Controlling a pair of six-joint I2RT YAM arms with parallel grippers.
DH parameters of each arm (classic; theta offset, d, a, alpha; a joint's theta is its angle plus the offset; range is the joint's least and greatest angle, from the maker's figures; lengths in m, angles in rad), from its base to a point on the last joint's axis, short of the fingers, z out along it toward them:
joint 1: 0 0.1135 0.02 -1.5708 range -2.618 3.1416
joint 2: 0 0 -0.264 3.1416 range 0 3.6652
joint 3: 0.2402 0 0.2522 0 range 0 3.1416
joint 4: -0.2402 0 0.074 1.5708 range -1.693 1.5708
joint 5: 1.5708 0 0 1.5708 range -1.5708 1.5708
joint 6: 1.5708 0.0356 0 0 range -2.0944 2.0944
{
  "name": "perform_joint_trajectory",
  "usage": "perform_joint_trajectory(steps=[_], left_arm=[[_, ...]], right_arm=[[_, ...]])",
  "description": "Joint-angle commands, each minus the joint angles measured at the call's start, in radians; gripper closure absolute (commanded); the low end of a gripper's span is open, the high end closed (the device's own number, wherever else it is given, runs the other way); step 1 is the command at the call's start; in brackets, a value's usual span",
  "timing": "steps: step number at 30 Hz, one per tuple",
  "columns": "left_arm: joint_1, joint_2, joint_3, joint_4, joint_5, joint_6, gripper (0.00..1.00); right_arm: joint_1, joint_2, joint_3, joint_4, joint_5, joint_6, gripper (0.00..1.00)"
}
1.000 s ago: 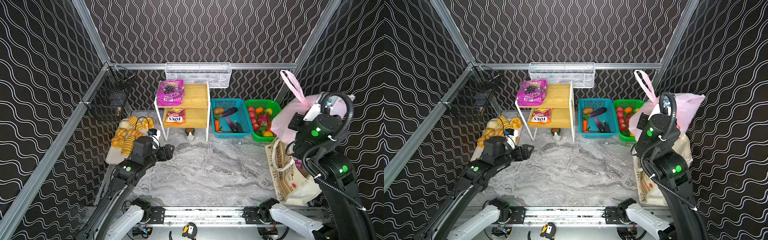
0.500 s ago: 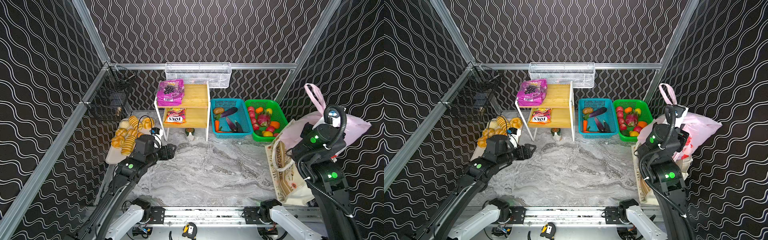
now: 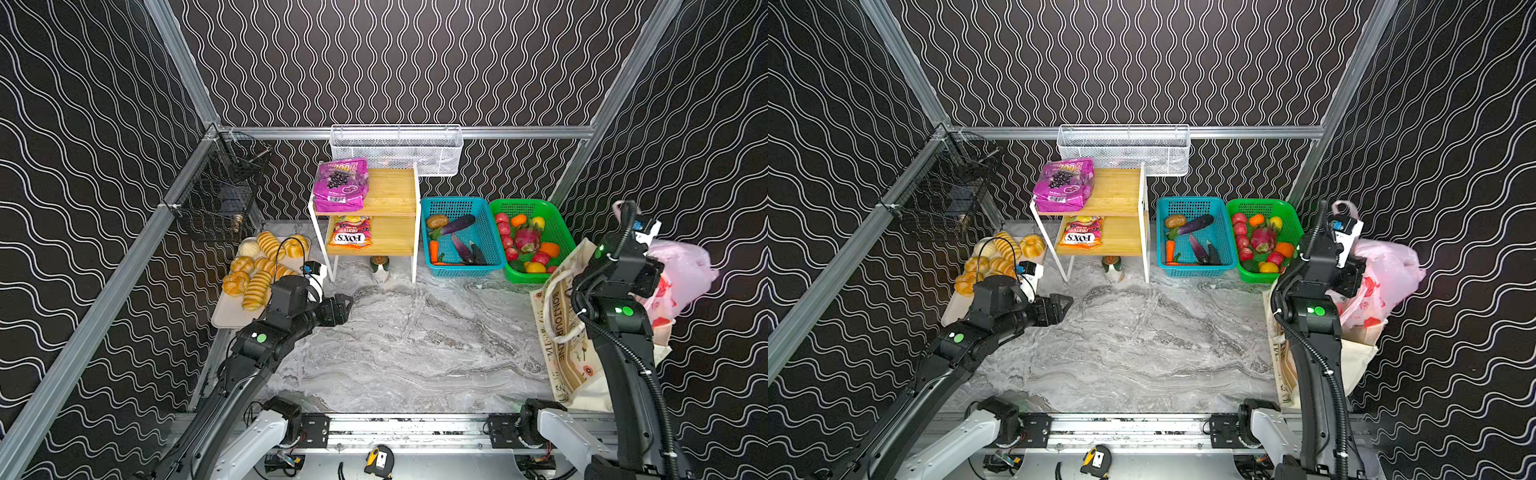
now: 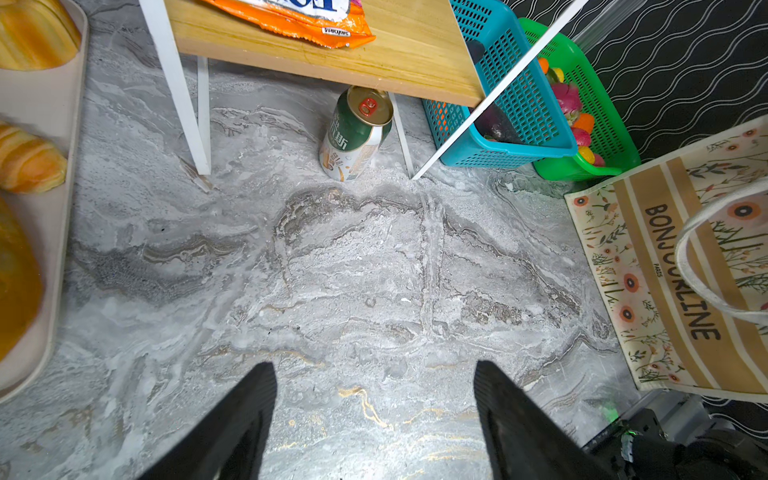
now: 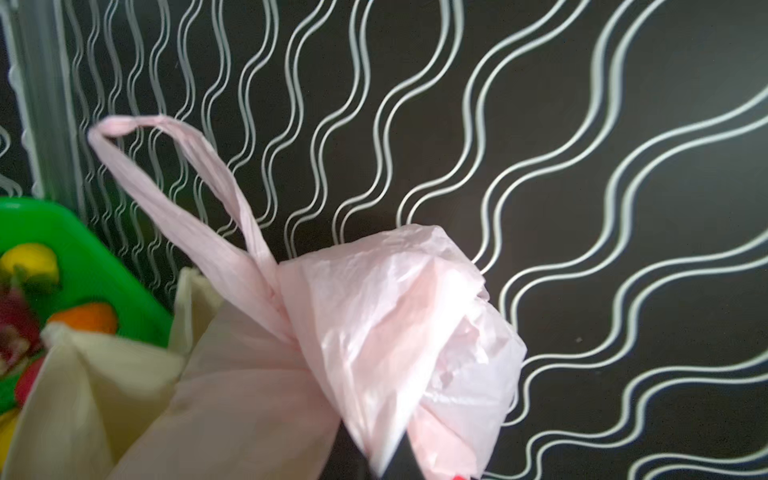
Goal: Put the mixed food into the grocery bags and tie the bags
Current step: 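Lift the pink bag with the right gripper toward the cream tote bag, then lower the pink bag into the cream tote bag with the right gripper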
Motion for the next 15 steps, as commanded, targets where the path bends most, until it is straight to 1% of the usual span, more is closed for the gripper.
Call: perform_joint_trajectory(steps=[1,3,5,8,10,15], left_arm=[[0.0,0.026,0.01,0.045,0.027,-0.014,0.21],[0.001,0.051,0.023,0.052,0.04,-0.017,0.21],[0.0,0.072,0.029,0.065,0.052,-0.022,0.21],[0.001,0.092,0.032,0.084,0.074,-0.035,0.22],[0.001,0.101,0.038,0.084,0.085,-0.037,0.22],[0.0,0.104,0.048,0.064,0.089,-0.031,0.22]], right_arm=[[0.001,-0.032,-0.008,-0.181,-0.165,0.235,1.0],[0.001,-0.043,-0.024,-0.244,-0.252,0.324,1.0],[0.001,-0.053,-0.036,-0.303,-0.365,0.401,1.0],[0.001,-0.061,-0.064,-0.343,-0.446,0.502,1.0],[-0.001,-0.067,-0.109,-0.347,-0.452,0.577,1.0],[-0.041,-0.035,-0.171,-0.358,-0.525,0.678,0.97]])
